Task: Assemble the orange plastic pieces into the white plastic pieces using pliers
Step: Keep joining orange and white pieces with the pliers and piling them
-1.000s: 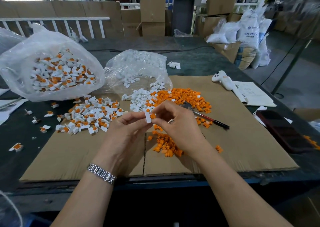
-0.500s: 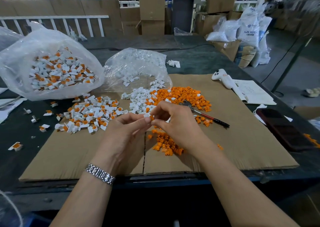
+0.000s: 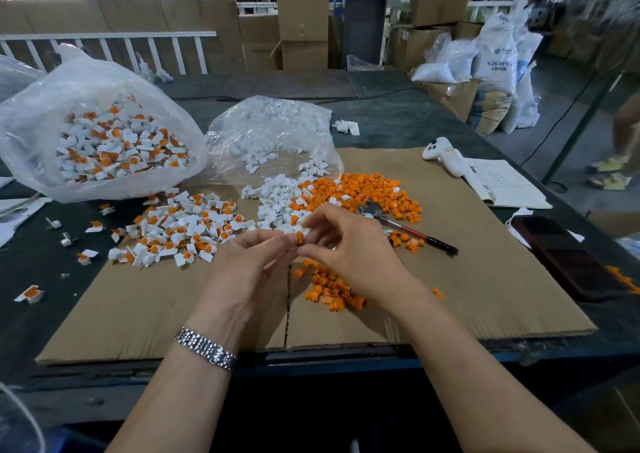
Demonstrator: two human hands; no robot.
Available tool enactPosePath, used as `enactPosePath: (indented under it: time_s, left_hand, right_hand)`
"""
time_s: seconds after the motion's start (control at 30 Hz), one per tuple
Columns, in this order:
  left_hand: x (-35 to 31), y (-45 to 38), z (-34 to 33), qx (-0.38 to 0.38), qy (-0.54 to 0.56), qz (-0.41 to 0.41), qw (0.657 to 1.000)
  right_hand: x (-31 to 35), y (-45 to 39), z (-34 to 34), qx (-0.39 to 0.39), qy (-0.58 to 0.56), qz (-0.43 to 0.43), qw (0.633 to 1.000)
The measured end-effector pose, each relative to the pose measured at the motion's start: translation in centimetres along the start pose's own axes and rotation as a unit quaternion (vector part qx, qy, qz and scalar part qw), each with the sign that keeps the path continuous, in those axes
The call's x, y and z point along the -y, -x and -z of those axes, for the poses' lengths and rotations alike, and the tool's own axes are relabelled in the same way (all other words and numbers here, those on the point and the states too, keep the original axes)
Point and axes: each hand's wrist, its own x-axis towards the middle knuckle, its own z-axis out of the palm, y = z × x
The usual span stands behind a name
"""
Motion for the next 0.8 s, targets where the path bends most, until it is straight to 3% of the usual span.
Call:
enactPosePath:
  time_s: [0.07, 0.13, 0.23, 0.37, 0.57, 0.73, 0.8]
  left_hand:
    - [-0.2, -0.1, 0.0, 0.003, 0.022, 0.005, 1.000]
    - [-0.4, -0.3, 0.3, -0.005, 0.017, 0.011, 1.000]
    - [-0.4, -0.6, 0.5, -0.013, -0.003, 0.021, 1.000]
    - [-0.3, -0.8, 0.6, -0.016, -0.021, 0.025, 0.999]
    - [-0.9, -0.8, 0.4, -0.025, 0.006, 0.028, 0.999]
    - [-1.4, -0.9, 0.3, -0.031, 0.037, 0.029, 0.998]
    - [-1.5, -1.1, 0.2, -0.028, 0.043, 0.028, 0.998]
  right_hand:
    - [-1.0, -0.4, 1.1, -0.039, 0.035, -0.039, 0.998]
    - [-2.7, -1.1, 2.7, -0.068, 0.184, -0.112, 0.974]
    - [-4.9, -1.7, 4.4, 0.012, 0.361, -0.247, 0.899]
    - [-6.1, -2.2, 4.9, 0.089, 0.395, -0.275, 0.872]
    - [-6.2, -2.8, 4.3, 0.075, 0.412, -0.282, 0.863]
    - [-5.0, -3.4, 5.4, 0.024, 0.291, -0.276, 0.916]
    - [-3.5, -3.4, 6.1, 0.048, 0.183, -0.278, 0.942]
